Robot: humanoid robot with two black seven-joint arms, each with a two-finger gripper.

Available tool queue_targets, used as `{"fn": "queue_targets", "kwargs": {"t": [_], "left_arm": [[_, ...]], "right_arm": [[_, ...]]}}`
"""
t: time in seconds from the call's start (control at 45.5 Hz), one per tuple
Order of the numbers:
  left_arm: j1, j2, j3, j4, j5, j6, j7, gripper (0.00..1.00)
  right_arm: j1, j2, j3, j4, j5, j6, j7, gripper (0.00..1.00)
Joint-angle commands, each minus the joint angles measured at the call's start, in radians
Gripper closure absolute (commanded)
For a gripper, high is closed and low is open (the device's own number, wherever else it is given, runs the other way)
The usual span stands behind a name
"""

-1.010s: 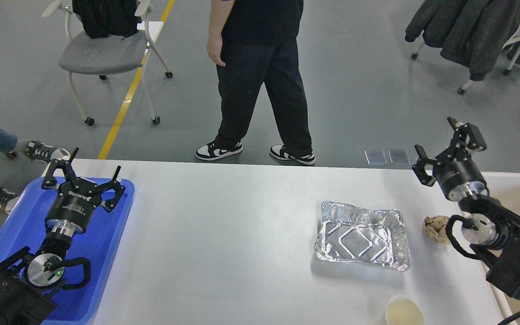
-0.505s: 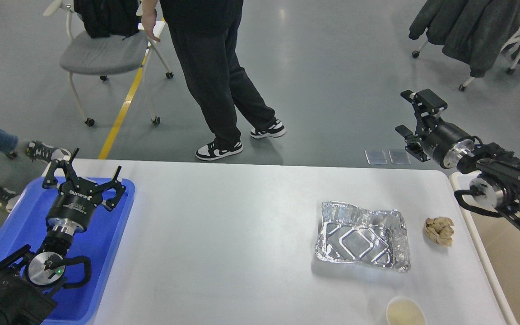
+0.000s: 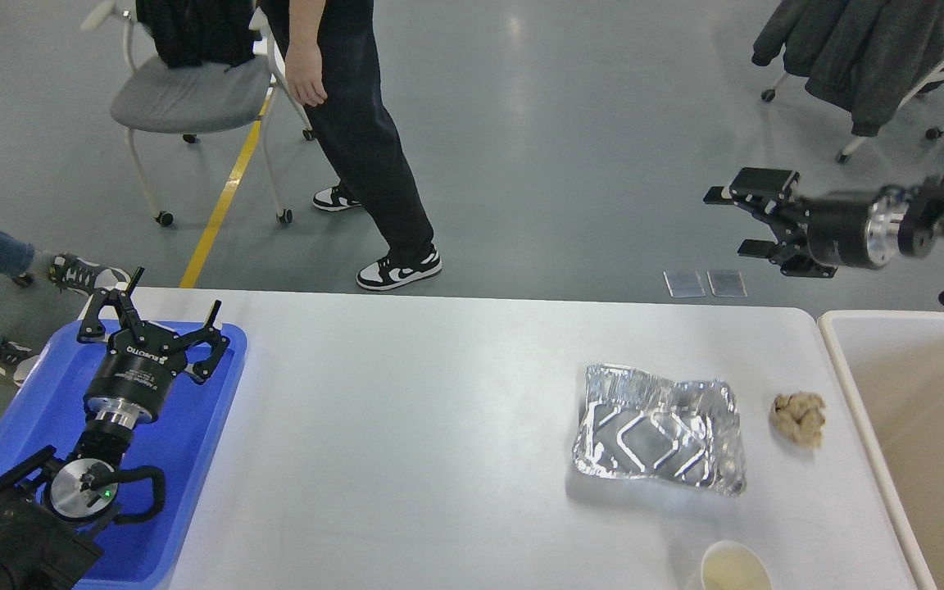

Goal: Tidy desktop
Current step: 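Raise the right gripper up and away from the table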

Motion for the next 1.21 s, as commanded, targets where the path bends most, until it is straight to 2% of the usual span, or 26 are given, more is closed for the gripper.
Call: {"fn": "queue_targets", "kwargs": {"t": [0.0, 0.11, 0.22, 0.681, 1.186], "left_arm": [[0.0, 0.0, 0.0, 0.0, 0.0, 0.0, -0.001, 0.01], [0.0, 0.0, 0.0, 0.0, 0.0, 0.0, -0.001, 0.01], [0.0, 0.0, 0.0, 0.0, 0.0, 0.0, -0.001, 0.01], [0.0, 0.0, 0.0, 0.001, 0.0, 0.0, -0.001, 0.01], [0.0, 0.0, 0.0, 0.0, 0.0, 0.0, -0.001, 0.01]], "right_arm": [[0.275, 0.022, -0.268, 0.123, -0.166, 0.323, -0.001, 0.0], [0.414, 0.059, -0.372, 0.219, -0.335, 0.323, -0.001, 0.0], [0.515, 0.075, -0.4, 0.278, -0.472, 0.323, -0.001, 0.0], [0.753, 0.133, -0.422, 0.325, -0.478, 0.323, -0.001, 0.0], [0.675, 0.113, -0.44, 0.357, -0.484, 0.323, -0.003, 0.0]]}}
